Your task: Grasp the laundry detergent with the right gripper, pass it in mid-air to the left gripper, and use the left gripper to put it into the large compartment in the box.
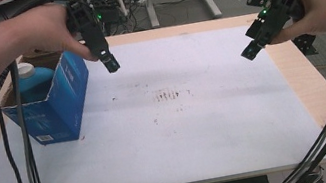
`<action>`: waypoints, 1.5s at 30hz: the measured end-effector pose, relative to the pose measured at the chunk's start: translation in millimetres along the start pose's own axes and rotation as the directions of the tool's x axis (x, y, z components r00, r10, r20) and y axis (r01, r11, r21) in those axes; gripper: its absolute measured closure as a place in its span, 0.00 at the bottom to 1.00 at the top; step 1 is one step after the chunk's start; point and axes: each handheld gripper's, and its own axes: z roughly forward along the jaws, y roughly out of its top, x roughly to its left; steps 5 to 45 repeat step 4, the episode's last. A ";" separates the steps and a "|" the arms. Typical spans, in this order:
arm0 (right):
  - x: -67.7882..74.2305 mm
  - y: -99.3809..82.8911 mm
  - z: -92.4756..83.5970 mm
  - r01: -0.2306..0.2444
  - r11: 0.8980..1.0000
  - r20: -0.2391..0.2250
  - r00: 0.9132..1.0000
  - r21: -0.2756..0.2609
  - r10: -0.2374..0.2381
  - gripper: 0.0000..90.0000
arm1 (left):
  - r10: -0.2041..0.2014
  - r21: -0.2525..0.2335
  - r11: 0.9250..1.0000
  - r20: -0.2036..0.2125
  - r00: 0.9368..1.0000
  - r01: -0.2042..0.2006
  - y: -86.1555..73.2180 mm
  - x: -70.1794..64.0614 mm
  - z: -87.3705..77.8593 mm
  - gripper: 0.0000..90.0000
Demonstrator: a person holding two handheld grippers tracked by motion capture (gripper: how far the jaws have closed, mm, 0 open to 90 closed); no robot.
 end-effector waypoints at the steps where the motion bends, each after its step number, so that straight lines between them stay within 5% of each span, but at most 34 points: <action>1: -0.1 -0.1 -0.1 0.000 1.000 -0.001 1.000 0.000 0.000 0.15 | -0.001 -0.004 1.000 0.000 1.000 0.001 -0.2 -0.1 -0.1 0.21; 45: 0.1 -0.4 -0.4 -0.002 1.000 0.000 1.000 0.001 0.002 0.15 | -0.002 -0.004 1.000 -0.001 1.000 0.002 -0.5 0.1 -0.7 0.21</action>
